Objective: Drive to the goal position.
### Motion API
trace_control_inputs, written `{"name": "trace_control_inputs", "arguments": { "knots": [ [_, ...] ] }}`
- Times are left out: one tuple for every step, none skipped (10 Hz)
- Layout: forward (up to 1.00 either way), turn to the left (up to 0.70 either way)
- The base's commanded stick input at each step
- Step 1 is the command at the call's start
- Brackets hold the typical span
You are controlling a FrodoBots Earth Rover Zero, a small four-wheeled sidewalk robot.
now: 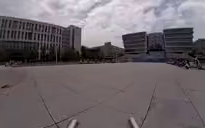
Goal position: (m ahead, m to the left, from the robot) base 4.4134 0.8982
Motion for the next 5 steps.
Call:
{"name": "trace_control_inputs", "arguments": {
  "knots": [
    [0.7, 0.04],
    [0.7, 0.04],
    [0.7, 0.04],
    [0.7, 0.04],
    [0.7, 0.04]
  ]
}}
